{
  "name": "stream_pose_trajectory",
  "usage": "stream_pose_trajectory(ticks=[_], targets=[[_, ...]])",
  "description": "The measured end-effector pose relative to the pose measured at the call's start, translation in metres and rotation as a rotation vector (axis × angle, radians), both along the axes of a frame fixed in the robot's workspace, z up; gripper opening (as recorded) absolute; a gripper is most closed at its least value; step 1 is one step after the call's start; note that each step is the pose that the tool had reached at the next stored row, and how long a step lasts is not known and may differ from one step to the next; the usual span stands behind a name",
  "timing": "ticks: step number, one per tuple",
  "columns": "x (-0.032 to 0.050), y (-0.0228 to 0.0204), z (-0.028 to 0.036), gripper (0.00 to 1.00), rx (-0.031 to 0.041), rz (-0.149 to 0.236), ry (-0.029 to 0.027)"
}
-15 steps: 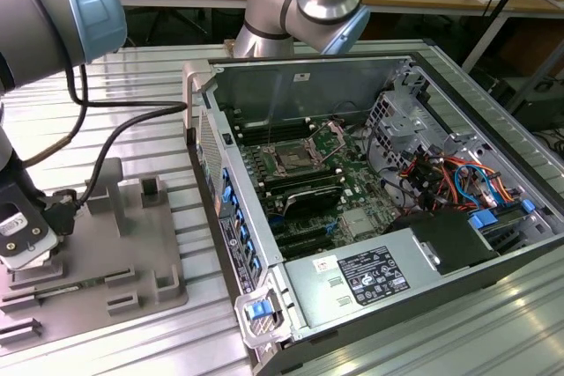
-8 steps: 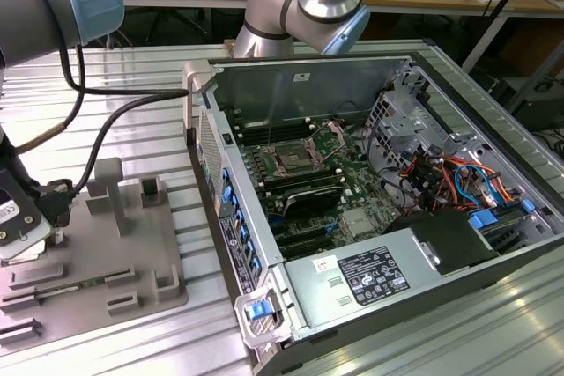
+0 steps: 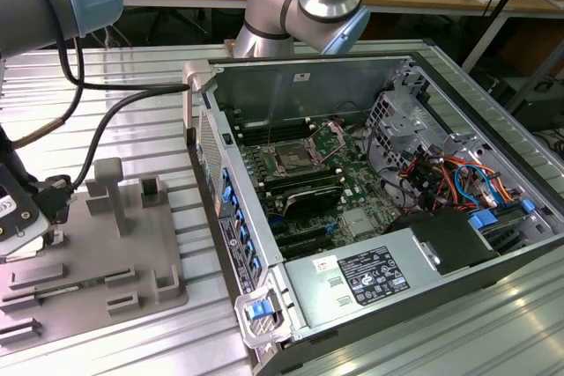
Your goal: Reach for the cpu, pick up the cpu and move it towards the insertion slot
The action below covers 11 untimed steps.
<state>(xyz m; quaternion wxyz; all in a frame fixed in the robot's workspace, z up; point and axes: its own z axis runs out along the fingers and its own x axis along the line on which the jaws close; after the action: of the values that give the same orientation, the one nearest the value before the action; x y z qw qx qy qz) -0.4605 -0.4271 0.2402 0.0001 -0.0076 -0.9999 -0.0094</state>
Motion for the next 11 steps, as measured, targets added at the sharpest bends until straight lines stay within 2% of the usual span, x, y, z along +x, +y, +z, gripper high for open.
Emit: stream_pose_trajectory(ticks=[7, 11], targets=[[0.0004, -0.0001, 0.0091, 0.55, 0.0002, 0.0, 0.0], [0.0009, 0.0, 0.0189, 0.55, 0.0002, 0.0, 0.0001]])
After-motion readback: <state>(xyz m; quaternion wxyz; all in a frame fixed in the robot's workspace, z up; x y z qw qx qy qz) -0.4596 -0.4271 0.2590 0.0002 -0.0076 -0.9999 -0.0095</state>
